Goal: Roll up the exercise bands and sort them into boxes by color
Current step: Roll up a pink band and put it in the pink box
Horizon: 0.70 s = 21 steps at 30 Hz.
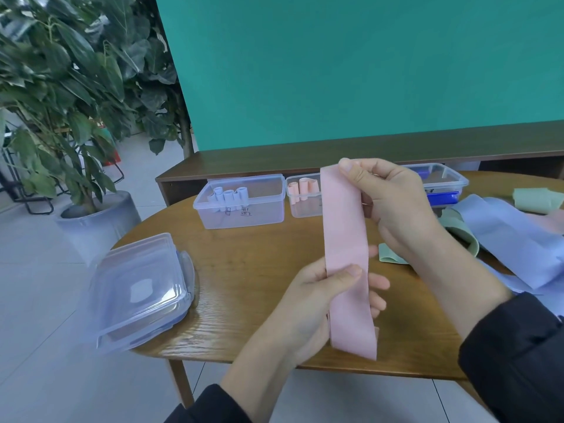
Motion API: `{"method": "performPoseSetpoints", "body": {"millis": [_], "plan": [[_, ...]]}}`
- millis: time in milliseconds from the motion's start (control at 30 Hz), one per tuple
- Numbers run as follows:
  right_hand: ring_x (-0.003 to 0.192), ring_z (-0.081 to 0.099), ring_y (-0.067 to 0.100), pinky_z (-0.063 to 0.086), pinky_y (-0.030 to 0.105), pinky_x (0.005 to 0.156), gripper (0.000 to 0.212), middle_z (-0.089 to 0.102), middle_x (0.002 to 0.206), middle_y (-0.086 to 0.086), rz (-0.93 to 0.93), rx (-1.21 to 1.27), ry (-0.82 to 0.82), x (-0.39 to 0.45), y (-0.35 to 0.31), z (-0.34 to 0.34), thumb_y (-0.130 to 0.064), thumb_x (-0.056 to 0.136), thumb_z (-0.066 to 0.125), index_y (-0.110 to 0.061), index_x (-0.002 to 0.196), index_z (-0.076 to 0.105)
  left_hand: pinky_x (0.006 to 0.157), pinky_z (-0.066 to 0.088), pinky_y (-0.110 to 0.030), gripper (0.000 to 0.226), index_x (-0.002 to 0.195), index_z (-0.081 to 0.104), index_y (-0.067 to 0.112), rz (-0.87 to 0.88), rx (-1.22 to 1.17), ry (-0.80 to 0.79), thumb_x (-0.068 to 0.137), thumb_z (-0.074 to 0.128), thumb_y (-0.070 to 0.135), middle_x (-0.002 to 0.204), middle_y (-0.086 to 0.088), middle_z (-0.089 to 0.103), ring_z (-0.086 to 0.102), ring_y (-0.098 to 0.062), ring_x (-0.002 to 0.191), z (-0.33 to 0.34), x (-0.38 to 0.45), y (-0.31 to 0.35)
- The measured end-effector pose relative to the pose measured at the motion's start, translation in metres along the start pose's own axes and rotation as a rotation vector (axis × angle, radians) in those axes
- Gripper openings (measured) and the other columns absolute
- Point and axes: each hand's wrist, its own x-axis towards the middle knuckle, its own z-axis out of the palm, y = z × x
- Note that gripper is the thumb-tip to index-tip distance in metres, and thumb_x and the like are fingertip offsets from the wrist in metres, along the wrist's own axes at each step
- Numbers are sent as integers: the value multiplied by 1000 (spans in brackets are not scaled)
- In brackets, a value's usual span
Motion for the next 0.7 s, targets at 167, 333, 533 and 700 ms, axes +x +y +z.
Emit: {"method": "performPoseSetpoints", "body": {"millis": [167,333,533,700], "plan": [[74,67,9,57,29,68,4,76,84,-3,-17,53,-13,5,-5,-2,-20,88,75,-17,90,76,94,54,-54,36,132,65,13,-10,-71,-45,97,62,12,100,-19,67,65,-27,81,0,-3,1],[87,69,14,55,28,70,6,77,101,1,-37,53,53,18,-2,-10,-21,89,76,-20,94,79,88,54,-51,45,139,58,20,-80,26,-219,97,61,6,102,-17,66,67,-31,84,-8,-13,0],[88,74,14,60,25,71,10,77,98,-1,24,64,143,29,12,-26,-16,91,73,-17,100,76,78,59,-41,46,139,52,11,-107,178,-161,95,63,4,110,-23,67,71,-32,82,-33,-23,14],[93,75,17,60,24,75,10,77,100,1,28,128,196,36,17,-40,-12,89,74,-15,99,76,82,57,-32,34,123,68,19,-107,293,-185,96,61,-1,114,-14,72,73,-21,92,-44,-31,28]]}}
